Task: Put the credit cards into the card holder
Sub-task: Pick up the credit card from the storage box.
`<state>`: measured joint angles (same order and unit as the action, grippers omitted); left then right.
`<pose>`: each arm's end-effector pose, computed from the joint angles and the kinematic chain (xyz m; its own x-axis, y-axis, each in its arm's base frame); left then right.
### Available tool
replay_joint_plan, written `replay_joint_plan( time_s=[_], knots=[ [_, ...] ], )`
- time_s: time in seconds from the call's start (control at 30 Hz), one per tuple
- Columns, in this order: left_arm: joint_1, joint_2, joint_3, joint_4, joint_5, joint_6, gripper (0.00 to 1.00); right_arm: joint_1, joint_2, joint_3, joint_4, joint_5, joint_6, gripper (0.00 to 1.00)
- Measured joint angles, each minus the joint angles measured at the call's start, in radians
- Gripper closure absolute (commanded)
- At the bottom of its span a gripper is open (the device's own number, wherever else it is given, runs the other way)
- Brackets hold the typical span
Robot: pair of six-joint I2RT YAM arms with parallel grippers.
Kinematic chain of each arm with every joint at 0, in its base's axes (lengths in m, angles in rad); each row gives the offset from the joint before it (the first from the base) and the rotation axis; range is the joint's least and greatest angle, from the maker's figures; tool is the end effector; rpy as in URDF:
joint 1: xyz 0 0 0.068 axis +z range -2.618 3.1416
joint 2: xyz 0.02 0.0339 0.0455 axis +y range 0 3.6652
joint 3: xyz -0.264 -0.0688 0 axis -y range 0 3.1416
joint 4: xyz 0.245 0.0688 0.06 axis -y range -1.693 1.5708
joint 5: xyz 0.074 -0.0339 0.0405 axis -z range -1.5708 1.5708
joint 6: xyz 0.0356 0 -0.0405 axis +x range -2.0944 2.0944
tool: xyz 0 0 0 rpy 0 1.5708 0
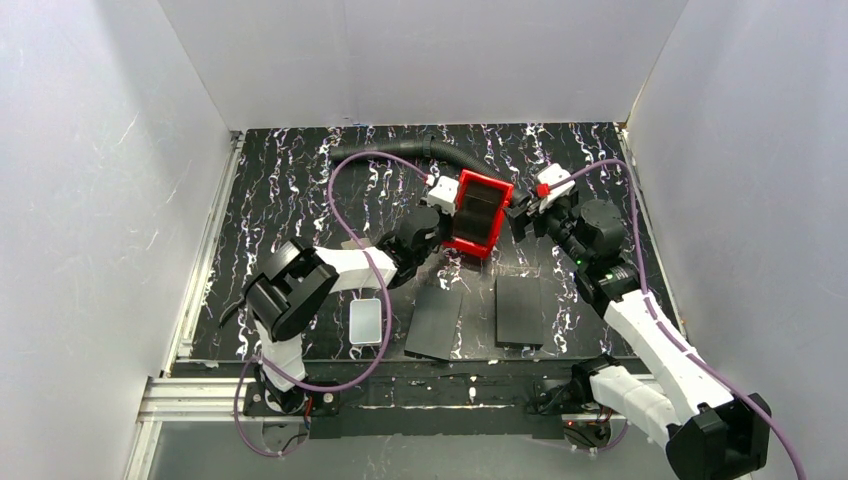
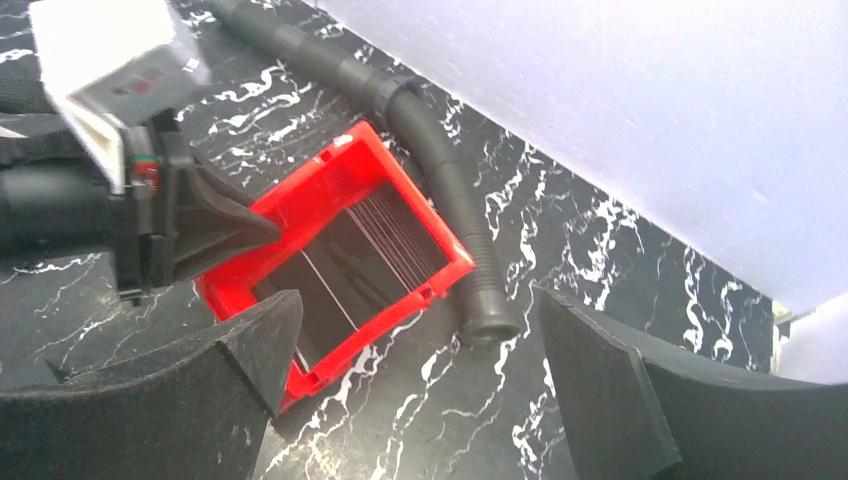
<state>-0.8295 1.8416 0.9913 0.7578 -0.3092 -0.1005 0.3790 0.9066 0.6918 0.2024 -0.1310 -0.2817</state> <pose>0.2813 -0.2913 0.2134 -0.1120 -0.0192 -0.9935 0.4892 0.8692 -0.0719 0.2015 0.0852 0.3264 0.1246 -0.2470 -0.9610 -0.4721 0.8371 -0.2764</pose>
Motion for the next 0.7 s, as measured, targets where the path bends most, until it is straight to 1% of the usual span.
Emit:
replay_joint_plan(
  time_s=[0.13, 0.2, 0.3, 0.33, 0.43, 0.53, 0.6, 0.67, 0.7],
  knots=[
    [0.000, -0.021, -0.062, 0.055, 0.005, -0.007, 1.00, -0.018, -0.012, 0.007, -0.056, 0.021, 0.006, 0.02],
    [0.002, -0.011, -0.043, 0.051, 0.008, 0.008, 1.00, -0.029, -0.021, 0.006, -0.071, 0.021, 0.008, 0.02],
    [0.011, 0.051, 0.053, 0.067, 0.026, 0.022, 1.00, -0.047, -0.023, 0.006, -0.079, 0.020, 0.018, 0.02],
    [0.014, 0.055, 0.061, 0.080, 0.035, 0.021, 1.00, -0.051, -0.024, 0.006, -0.089, 0.020, 0.017, 0.02],
    [0.020, -0.001, 0.010, 0.102, 0.035, 0.018, 1.00, -0.062, -0.038, 0.006, -0.124, 0.029, 0.016, 0.02],
    [0.030, 0.005, 0.032, 0.122, 0.039, 0.031, 1.00, -0.067, -0.056, 0.006, -0.137, 0.035, 0.022, 0.02],
    [0.037, 0.025, 0.055, 0.136, 0.045, 0.035, 1.00, -0.070, -0.043, 0.014, -0.152, 0.035, 0.063, 0.02],
    [0.043, 0.025, 0.047, 0.138, 0.045, 0.031, 1.00, -0.070, -0.002, 0.058, -0.206, 0.045, 0.151, 0.02],
    [0.045, 0.025, 0.037, 0.141, 0.045, 0.026, 1.00, -0.070, 0.027, 0.092, -0.239, 0.055, 0.208, 0.05]
  ],
)
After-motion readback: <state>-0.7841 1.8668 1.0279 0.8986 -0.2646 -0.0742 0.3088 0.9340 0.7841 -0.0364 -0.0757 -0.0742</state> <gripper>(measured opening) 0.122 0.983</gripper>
